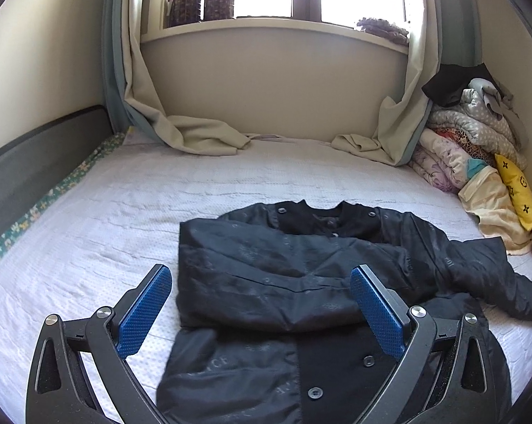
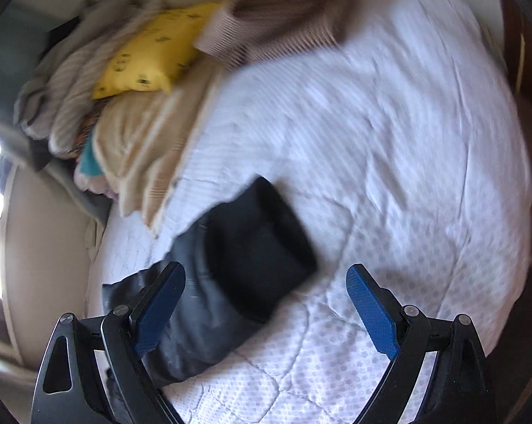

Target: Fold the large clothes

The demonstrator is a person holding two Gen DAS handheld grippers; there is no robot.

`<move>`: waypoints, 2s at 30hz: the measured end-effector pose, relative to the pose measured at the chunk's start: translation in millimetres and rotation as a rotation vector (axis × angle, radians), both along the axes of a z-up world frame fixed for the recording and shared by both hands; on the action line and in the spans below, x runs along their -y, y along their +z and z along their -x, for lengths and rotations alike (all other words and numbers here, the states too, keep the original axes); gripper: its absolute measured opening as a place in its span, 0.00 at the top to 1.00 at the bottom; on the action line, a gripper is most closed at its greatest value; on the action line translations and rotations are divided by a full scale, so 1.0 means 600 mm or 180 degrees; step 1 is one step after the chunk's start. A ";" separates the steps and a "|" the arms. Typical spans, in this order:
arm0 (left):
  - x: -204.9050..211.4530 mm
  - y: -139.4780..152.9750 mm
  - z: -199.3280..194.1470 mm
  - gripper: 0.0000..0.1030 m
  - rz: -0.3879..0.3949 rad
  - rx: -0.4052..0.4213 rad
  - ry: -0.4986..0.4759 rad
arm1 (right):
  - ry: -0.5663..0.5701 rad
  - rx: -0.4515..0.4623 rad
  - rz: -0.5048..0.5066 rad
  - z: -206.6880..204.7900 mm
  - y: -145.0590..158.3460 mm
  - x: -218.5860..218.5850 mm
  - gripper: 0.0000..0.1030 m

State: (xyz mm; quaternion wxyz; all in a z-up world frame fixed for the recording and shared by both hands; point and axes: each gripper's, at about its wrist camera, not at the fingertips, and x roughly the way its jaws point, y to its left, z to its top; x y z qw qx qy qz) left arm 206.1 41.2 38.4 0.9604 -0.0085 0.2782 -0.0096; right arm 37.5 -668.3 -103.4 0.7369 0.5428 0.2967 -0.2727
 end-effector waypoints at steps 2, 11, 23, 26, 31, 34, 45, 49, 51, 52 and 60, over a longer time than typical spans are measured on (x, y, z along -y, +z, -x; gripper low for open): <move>0.004 0.000 0.000 0.01 -0.0022 0.0008 -0.0013 | -0.0019 0.0086 -0.0166 -0.002 -0.019 0.003 0.10; -0.011 0.005 0.000 0.01 -0.0002 0.0026 0.0034 | 0.0064 0.0077 0.0154 -0.051 -0.021 -0.010 0.27; -0.068 0.028 0.006 0.01 0.0189 0.0099 0.0217 | 0.0462 -0.0024 0.0998 -0.084 0.077 -0.067 0.95; -0.089 0.034 0.007 0.01 0.0299 0.0105 0.0281 | 0.0692 0.0101 0.1541 -0.097 0.146 -0.133 0.95; -0.117 0.043 0.009 0.01 0.0490 0.0082 0.0340 | 0.1238 0.0336 0.2323 -0.135 0.234 -0.297 0.95; -0.133 0.048 0.011 0.01 0.0574 0.0076 0.0375 | 0.1697 0.0526 0.2710 -0.167 0.278 -0.427 0.95; -0.149 0.041 -0.004 0.01 0.0796 -0.0139 0.0307 | 0.3386 0.0756 0.2905 -0.276 0.264 -0.778 0.95; -0.135 0.028 -0.013 0.01 0.0703 -0.0238 0.0233 | 0.3826 0.0550 0.2832 -0.306 0.186 -0.856 0.95; -0.124 0.020 -0.017 0.01 0.0644 -0.0304 0.0182 | 0.3964 0.0442 0.2745 -0.319 0.150 -0.875 0.95; -0.120 0.016 -0.019 0.01 0.0630 -0.0332 0.0159 | 0.4003 0.0405 0.2708 -0.321 0.137 -0.879 0.95; -0.077 -0.020 -0.038 0.01 0.0590 -0.0619 -0.0056 | 0.3867 0.0564 0.1872 -0.343 0.120 -0.828 0.28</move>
